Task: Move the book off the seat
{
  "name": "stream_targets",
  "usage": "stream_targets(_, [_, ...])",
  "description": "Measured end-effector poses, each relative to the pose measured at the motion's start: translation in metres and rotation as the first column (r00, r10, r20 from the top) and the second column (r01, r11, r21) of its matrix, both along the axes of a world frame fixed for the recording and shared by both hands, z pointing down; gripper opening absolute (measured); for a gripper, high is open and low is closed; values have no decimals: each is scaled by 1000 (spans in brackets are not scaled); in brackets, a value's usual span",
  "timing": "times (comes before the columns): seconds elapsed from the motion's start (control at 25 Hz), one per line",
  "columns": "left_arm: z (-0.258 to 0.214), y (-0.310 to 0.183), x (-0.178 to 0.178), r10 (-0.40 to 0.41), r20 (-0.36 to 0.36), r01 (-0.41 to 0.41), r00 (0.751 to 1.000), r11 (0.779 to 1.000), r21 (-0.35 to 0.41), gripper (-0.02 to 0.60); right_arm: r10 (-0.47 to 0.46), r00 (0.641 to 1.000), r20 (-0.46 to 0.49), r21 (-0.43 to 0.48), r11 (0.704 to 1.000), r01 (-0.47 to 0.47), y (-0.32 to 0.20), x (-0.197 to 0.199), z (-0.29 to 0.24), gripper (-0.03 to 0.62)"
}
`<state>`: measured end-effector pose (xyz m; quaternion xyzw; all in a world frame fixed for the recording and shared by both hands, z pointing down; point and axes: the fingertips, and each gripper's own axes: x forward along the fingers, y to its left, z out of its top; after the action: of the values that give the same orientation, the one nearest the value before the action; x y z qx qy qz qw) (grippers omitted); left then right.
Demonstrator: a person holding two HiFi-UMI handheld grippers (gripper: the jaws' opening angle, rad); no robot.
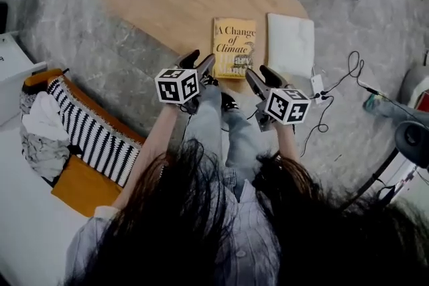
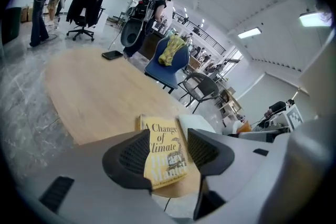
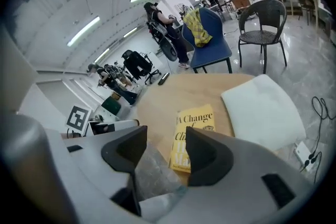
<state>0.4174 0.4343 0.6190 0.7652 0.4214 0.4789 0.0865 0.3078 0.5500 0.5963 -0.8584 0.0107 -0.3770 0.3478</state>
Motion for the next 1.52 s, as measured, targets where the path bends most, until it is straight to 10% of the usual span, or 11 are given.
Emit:
stream_targets(1.0, [-200, 4, -95, 35, -193, -84, 981, 965, -250, 178, -174, 959, -224, -139, 980, 146, -43, -31, -179, 89])
stream_targets(1.52, [-256, -52, -135, -203, -318, 116, 926, 955, -271, 77, -346, 884, -313, -175, 936, 304, -80, -62, -218, 64])
